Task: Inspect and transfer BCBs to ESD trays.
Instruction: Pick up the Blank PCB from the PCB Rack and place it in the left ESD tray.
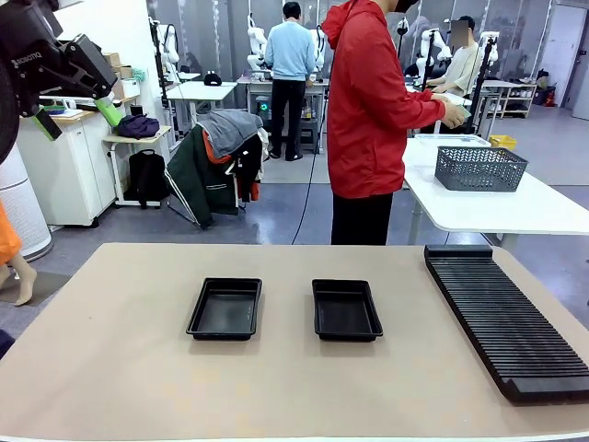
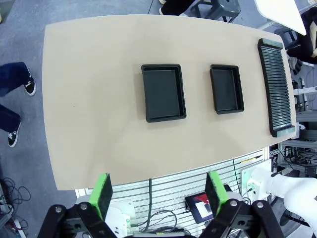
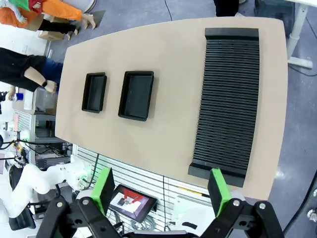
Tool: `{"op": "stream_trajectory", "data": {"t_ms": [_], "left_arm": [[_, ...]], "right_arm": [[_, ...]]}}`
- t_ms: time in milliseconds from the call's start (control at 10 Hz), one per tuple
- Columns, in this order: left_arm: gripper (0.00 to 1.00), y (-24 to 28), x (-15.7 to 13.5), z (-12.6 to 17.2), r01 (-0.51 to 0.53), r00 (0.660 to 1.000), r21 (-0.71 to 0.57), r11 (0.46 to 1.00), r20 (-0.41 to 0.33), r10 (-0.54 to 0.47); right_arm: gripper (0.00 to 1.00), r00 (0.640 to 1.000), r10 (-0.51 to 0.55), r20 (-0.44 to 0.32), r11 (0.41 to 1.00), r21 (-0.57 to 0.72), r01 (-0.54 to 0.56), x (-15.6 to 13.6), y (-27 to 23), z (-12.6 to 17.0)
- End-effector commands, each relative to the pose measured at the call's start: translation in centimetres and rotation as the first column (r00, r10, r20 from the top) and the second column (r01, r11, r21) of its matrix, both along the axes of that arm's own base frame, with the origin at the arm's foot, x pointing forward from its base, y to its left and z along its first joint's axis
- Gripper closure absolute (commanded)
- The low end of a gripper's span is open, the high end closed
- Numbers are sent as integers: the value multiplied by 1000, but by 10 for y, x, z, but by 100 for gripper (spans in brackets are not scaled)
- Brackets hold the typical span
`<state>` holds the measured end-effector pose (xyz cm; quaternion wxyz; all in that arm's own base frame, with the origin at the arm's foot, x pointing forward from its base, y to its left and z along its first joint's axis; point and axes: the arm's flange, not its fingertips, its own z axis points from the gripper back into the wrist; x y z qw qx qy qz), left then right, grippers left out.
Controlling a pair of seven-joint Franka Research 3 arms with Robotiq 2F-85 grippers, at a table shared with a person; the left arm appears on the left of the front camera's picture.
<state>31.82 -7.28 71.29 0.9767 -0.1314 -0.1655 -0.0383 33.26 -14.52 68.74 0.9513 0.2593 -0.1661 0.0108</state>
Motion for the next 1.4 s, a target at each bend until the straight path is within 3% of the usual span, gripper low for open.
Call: {"op": "stream_trajectory", "data": {"t_ms": [0,1300], "left_arm": [[0,5,-6,-9,2,1000,-37,999,7,-1],[0,8,-2,-9,-35,999,-21,999,3,35]], "right_arm": [[0,1000,-16,-17,999,36,17,7,-3,2],[0,999,50,12,999,12,-50,10,-3,17]]}}
